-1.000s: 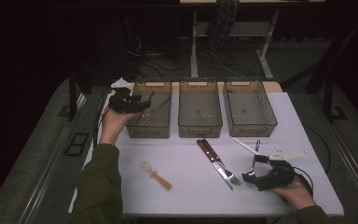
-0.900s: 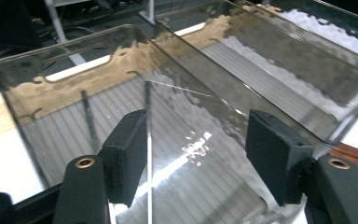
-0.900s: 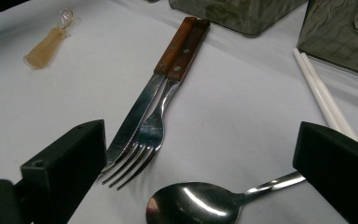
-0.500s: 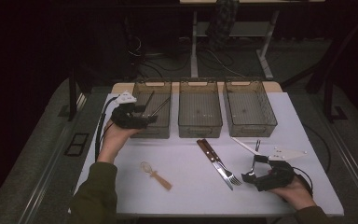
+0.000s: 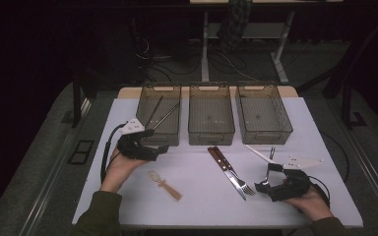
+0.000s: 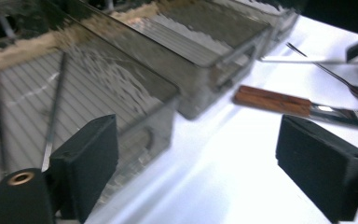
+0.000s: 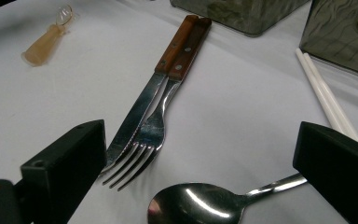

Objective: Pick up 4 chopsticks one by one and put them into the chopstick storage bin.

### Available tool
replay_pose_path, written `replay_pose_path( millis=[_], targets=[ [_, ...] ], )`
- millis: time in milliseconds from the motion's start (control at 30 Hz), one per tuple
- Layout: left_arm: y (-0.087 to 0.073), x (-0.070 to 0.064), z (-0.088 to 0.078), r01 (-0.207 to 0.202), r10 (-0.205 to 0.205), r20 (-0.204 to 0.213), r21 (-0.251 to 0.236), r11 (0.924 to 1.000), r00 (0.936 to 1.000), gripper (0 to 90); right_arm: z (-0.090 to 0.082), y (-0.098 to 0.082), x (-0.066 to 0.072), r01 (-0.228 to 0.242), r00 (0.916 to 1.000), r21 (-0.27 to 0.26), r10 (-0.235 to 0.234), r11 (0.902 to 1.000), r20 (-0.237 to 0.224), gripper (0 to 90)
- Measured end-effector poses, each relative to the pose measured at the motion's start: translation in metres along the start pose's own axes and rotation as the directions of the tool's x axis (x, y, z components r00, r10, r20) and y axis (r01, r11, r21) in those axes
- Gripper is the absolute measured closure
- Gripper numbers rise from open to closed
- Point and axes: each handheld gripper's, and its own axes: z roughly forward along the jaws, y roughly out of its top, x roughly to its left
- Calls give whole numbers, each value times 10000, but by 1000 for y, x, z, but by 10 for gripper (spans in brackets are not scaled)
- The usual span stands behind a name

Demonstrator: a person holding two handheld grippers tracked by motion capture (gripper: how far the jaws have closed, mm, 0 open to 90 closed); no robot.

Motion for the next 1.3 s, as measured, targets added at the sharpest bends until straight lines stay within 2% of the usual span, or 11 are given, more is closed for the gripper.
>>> replay_pose_path(
  millis=[67, 233, 333, 533, 667, 867, 1100, 1300],
  targets=[
    [-4, -6, -2, -107, 107, -34, 11, 9999, 9999, 81, 0, 0, 0, 0, 10000, 1, 0, 10000, 6, 26],
    [-14, -19, -4, -93, 94, 202, -93, 9999, 9998, 5, 0, 0, 1, 28, 10000, -12, -28, 10000, 8, 26],
    [-21, -29, -7, -108, 111, 254, -128, 9999, 9996, 0, -1, 0, 0, 37, 10000, -24, -37, 10000, 4, 26],
    [-36, -44, -12, -265, 296, 736, -423, 9988, 9969, 0, -3, 0, 1, 39, 10000, -56, -39, 10000, 30, 26],
    [-44, -51, -12, -341, 377, 1000, -384, 9987, 9943, 0, -3, 0, 2, 10, 10000, 1, -10, 10000, 17, 26],
    [-54, -56, -8, -407, 421, 1306, -139, 9991, 9905, 0, -5, 1, 2, 23, 10000, 92, -24, 10000, 57, 26],
    [-56, -57, -4, -406, 353, 1332, 371, 9985, 9905, 0, -6, 5, 4, 210, 9998, 510, -208, 9985, -29, 26],
    [-56, -60, -3, -561, 503, 1425, 364, 9978, 9885, 0, -8, 10, 4, 226, 9997, 737, -234, 9970, 95, 27]
  ],
)
